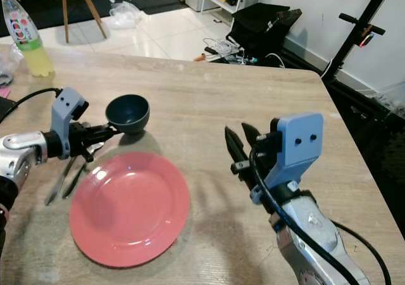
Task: Setting the table
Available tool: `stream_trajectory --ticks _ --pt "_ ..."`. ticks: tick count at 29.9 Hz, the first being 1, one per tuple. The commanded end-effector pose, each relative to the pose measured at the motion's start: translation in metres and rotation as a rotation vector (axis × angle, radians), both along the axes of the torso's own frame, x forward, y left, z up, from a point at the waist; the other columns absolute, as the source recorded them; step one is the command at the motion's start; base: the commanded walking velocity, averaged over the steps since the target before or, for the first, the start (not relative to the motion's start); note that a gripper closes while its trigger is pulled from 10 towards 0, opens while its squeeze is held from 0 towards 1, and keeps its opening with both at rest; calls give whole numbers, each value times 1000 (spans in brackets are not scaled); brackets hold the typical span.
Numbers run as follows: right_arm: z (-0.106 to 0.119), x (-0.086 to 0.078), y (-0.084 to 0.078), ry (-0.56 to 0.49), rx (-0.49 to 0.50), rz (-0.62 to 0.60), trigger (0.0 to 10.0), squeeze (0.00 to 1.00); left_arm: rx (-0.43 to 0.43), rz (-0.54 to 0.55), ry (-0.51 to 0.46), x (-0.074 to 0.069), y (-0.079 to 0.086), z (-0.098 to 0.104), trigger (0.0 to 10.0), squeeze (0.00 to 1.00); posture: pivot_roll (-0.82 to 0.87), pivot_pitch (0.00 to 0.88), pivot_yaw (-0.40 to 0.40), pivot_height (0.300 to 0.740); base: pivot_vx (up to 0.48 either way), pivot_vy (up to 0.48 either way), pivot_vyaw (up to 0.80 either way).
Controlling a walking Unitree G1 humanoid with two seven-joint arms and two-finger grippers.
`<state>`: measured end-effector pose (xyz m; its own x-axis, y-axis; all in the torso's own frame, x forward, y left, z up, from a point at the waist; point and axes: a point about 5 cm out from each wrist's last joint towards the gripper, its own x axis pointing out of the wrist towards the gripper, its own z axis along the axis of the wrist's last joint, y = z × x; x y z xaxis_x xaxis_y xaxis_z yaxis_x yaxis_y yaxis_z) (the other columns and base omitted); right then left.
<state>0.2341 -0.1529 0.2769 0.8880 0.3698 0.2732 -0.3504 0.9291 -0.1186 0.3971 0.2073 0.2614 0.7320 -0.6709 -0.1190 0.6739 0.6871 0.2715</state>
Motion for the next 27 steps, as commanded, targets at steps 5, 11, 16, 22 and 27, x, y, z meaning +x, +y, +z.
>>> stream_trajectory --ticks 5,11,16,22,27 --pt "-6 -10 11 48 -83 120 10000 0 13 -6 9 1 -3 -3 10000 0 -93 273 50 740 0 0 0" --pt "-2 -9 9 46 -74 131 10000 0 25 -19 25 3 -7 -6 10000 0 -93 267 44 740 0 0 0" --pt "-1 -11 10 45 -65 137 10000 0 35 -9 28 3 -7 -8 10000 43 -96 273 45 740 0 0 0" --pt "-1 -13 11 44 -53 140 10000 0 39 0 21 4 -7 -6 10000 1000 -95 275 50 740 0 0 0" --pt "0 -12 10 40 -43 132 10000 0 32 -5 -3 4 -6 0 10000 1000 -88 268 53 740 0 0 0"
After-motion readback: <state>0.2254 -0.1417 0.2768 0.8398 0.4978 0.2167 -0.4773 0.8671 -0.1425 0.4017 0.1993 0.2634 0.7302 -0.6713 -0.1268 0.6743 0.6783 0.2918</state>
